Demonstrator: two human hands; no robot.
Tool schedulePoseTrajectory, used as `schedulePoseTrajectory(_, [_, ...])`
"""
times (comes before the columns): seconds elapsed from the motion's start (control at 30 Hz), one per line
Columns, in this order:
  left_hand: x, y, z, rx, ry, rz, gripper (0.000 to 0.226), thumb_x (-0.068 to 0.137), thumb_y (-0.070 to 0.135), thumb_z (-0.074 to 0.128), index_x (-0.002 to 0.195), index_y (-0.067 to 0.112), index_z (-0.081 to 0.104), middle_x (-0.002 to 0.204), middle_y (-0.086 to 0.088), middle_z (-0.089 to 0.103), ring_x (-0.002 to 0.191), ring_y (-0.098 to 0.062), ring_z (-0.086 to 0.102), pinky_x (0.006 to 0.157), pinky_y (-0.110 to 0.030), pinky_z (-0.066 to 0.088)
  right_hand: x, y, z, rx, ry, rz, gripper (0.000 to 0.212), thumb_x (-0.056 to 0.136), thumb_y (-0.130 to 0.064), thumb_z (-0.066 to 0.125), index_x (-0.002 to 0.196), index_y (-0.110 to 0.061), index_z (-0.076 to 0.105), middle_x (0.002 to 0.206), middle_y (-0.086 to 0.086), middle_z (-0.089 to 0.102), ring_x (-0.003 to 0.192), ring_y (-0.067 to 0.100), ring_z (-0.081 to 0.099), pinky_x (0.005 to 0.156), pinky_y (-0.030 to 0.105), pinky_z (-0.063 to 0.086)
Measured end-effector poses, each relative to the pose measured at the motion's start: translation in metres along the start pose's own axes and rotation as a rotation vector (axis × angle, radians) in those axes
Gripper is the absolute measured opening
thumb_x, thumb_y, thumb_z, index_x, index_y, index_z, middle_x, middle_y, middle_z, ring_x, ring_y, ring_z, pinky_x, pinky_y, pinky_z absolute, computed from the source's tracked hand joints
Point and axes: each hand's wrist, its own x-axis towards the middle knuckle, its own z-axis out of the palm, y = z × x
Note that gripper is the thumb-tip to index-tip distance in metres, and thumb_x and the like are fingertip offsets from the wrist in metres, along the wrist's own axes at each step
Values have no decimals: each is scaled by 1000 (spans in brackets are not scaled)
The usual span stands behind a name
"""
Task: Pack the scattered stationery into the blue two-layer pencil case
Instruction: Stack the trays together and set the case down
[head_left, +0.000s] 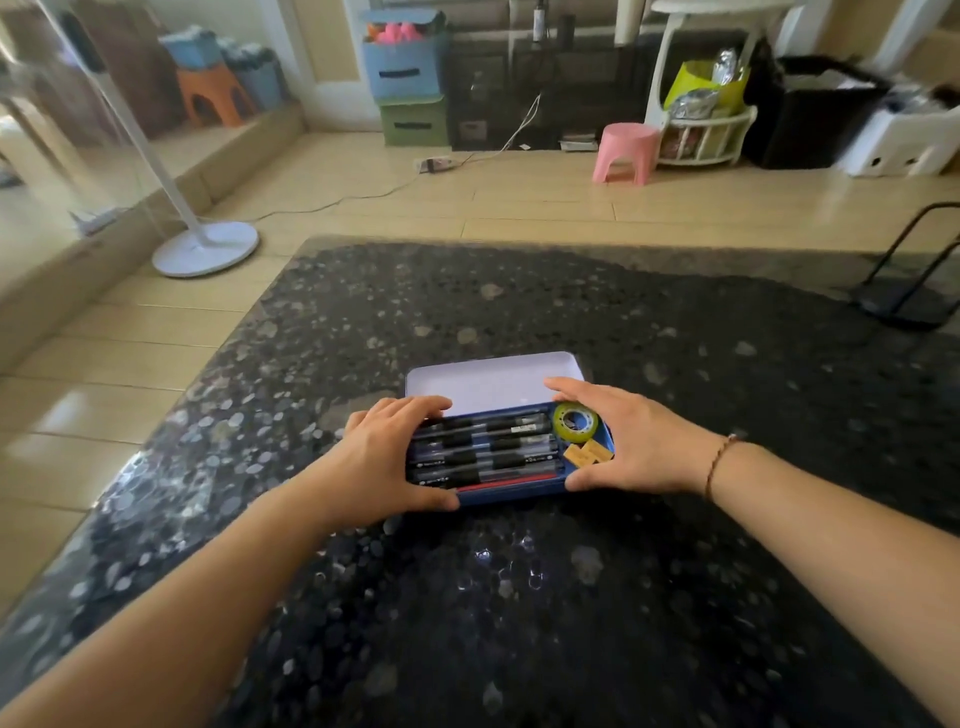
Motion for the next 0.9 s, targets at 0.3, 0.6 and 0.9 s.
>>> schedulePoseTrajectory(0.3, [-4,-1,3,-71,-47,-32,102,63,60,78,146,37,23,141,10,41,130,-9,33,109,-31,26,-8,1,4,10,-64,36,95,78,-46,74,147,-47,9,149,-10,38,115,3,49,103,25,41])
schedulePoseTrajectory(0.6, [-7,-6,11,-231,-7,-21,93,67,63,71,145,39,26,146,22,25,132,4,22,114,-31,25,-12,3,6,116,-99,56,90,80,-43,72,145,-49,10,145,-16,32,116,0,45,98,18,39])
schedulePoseTrajectory(0.9, [18,2,5,-1391,179,-483,71,94,62,30,151,21,18,152,-7,32,138,-21,33,117,-42,21,27,14,0,694,136,378,92,72,-80,14,151,-32,17,155,0,33,143,21,24,115,39,15])
